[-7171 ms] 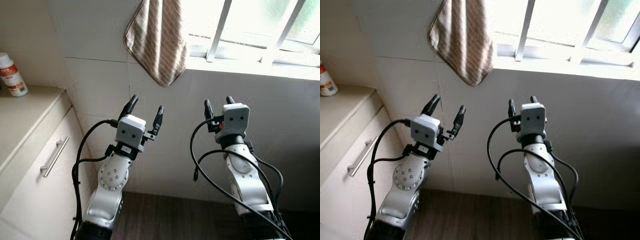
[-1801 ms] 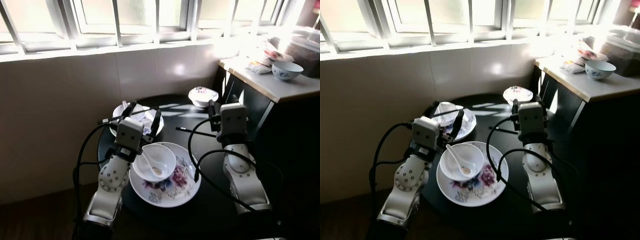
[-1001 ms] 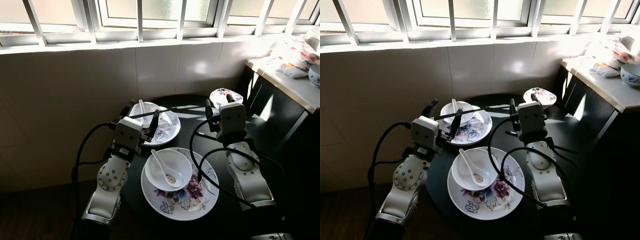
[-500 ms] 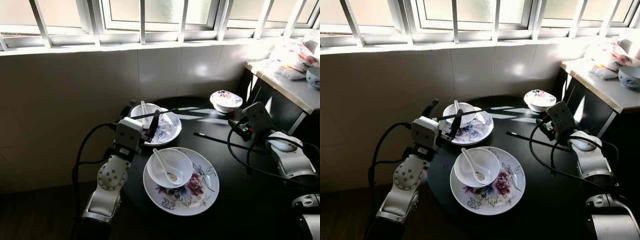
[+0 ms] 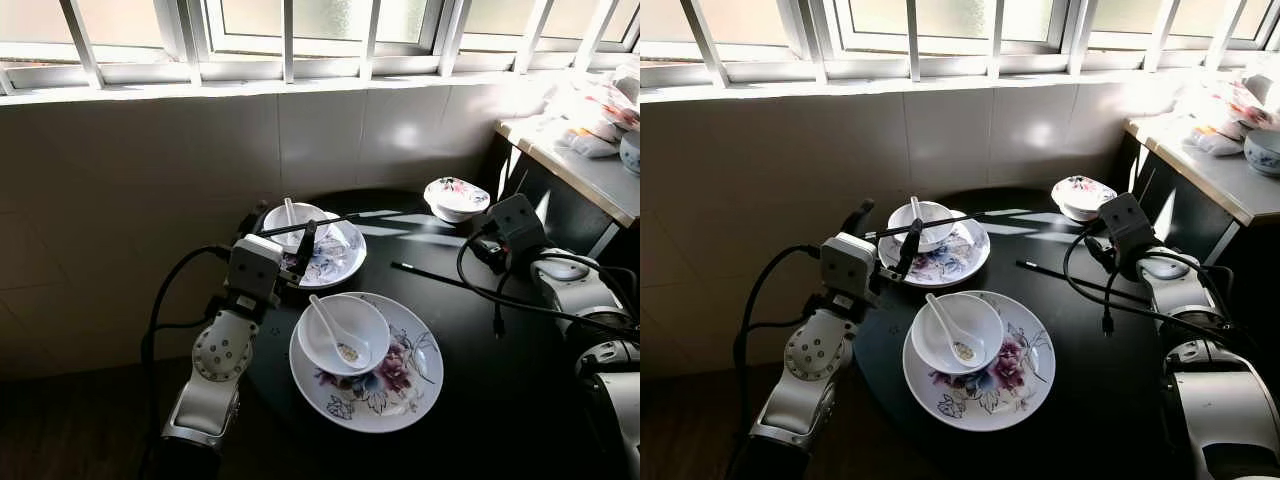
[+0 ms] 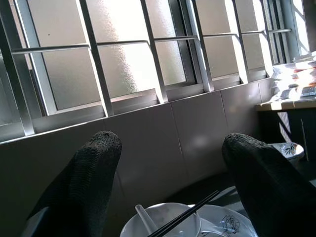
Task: Kitchen organization
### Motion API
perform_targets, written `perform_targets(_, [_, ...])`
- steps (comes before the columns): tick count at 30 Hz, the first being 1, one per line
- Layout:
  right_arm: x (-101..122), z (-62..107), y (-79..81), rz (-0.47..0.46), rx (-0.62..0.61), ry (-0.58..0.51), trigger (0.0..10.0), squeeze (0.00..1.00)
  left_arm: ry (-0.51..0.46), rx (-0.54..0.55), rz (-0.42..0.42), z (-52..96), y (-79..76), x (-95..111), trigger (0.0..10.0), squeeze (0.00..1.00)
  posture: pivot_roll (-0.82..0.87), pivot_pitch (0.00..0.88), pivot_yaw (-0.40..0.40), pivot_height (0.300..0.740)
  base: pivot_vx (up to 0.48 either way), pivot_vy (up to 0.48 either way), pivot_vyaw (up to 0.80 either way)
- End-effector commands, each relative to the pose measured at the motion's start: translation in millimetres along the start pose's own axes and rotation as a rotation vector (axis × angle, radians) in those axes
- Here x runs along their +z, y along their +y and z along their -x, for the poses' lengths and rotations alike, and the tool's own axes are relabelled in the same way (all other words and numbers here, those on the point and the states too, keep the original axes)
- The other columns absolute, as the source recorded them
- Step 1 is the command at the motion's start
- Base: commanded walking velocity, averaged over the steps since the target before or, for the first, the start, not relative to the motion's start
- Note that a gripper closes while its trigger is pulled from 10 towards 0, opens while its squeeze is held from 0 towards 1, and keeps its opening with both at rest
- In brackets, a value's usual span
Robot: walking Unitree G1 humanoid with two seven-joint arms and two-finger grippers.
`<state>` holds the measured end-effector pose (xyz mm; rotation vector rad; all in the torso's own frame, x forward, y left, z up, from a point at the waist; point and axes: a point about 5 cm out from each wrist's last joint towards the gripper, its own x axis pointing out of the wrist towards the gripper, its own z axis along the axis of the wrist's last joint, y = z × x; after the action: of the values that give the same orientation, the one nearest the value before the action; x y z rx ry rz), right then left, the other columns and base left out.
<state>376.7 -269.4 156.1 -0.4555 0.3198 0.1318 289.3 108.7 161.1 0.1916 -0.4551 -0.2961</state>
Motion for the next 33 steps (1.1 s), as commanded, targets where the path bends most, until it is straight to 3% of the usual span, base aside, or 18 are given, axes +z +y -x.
perform_targets(1, [6.2, -1.2, -1.2, 0.016, 0.010, -0.007, 10.0, 0.00, 0.005, -0.015, -0.002, 0.7, -0.9, 1.7, 10.0, 0.00, 0.07, 0.000, -0.027, 0.740, 0.000, 0.000, 0.00])
perform_targets(7, [17.0, -3.2, 5.4, 0.106, 0.086, -0.046, 10.0, 0.00, 0.009, -0.019, 0.009, 3.5, 0.8, 3.2, 10.0, 0.00, 0.07, 0.000, -0.012, 0.740, 0.000, 0.000, 0.00])
perform_targets(16, [20.8, -3.8, 7.3, 0.218, 0.098, -0.053, 10.0, 0.00, 0.065, -0.062, 0.025, 26.2, -4.8, 4.2, 10.0, 0.00, 0.07, 0.005, 0.020, 0.740, 0.000, 0.000, 0.00])
perform_targets(18, [20.5, -3.5, 9.4, 0.242, 0.126, -0.056, 10.0, 0.00, 0.084, -0.063, 0.026, 37.1, -4.1, 7.1, 10.0, 0.00, 0.08, 0.053, 0.029, 0.740, 0.000, 0.000, 0.00])
perform_targets(23, [29.2, -6.4, 12.0, 0.280, 0.131, -0.057, 10.0, 0.00, 0.143, -0.067, 0.027, 47.8, -1.1, 6.8, 10.0, 0.00, 0.11, 0.108, 0.035, 0.740, 0.000, 0.000, 0.00])
perform_targets(24, [31.4, -6.1, 10.6, 0.282, 0.127, -0.064, 10.0, 0.00, 0.153, -0.066, 0.025, 55.8, 0.0, 11.6, 10.0, 0.00, 0.12, 0.136, 0.038, 0.740, 0.000, 0.000, 0.00])
perform_targets(33, [40.7, -2.9, -1.7, 0.335, 0.109, -0.073, 10.0, 0.00, 0.234, -0.060, 0.026, 83.3, 2.7, 21.5, 10.0, 0.00, 0.14, 0.233, 0.047, 0.740, 0.000, 0.000, 0.00])
